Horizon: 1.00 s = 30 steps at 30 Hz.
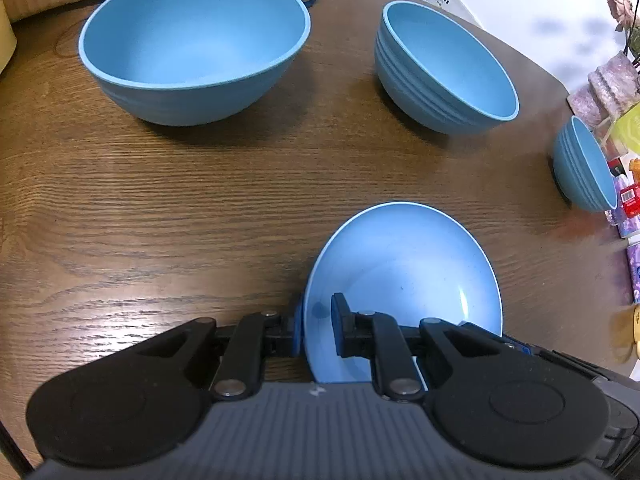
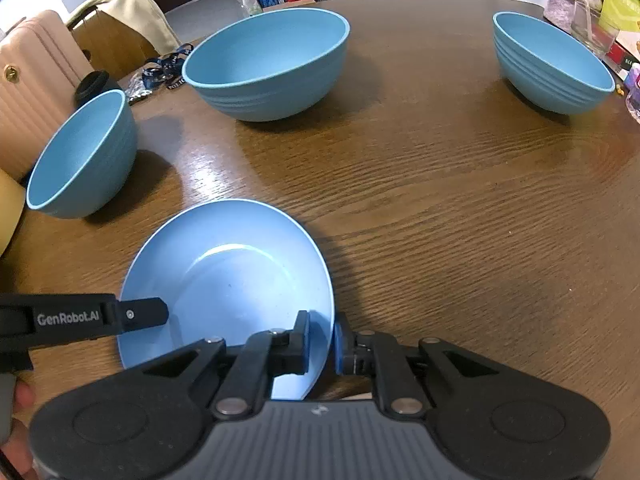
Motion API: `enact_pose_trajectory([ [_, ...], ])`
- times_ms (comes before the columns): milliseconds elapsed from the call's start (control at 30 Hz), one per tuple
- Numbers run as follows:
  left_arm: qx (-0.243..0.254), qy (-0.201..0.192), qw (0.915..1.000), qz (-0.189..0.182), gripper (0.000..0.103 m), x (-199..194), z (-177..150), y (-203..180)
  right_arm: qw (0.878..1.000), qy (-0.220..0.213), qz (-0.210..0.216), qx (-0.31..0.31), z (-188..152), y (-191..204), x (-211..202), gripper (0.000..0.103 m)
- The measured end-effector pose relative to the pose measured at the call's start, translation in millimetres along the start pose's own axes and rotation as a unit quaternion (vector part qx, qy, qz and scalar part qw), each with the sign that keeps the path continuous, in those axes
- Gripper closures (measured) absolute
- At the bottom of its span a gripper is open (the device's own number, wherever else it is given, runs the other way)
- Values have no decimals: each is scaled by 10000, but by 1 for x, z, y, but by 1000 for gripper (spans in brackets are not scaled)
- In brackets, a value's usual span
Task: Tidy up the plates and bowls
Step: 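Lift the second light-blue plate and carry it toward the plate stack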
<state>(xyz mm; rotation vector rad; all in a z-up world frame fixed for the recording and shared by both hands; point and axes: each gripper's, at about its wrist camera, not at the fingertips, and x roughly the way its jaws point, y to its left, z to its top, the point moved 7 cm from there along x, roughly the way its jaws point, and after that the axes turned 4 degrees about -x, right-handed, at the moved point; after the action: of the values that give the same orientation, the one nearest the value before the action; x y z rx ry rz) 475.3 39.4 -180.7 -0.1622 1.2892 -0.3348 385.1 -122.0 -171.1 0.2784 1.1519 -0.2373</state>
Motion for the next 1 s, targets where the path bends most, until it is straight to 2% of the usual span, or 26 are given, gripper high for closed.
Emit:
enact_pose_trajectory([
  [333, -39, -156, 9999, -52, 88, -14, -6, 3, 9998, -176, 45, -123, -1, 5, -13, 92],
  [1000, -330, -570, 9978, -54, 88, -64, -25, 33, 9973, -434, 230, -543, -29, 36, -51, 92],
])
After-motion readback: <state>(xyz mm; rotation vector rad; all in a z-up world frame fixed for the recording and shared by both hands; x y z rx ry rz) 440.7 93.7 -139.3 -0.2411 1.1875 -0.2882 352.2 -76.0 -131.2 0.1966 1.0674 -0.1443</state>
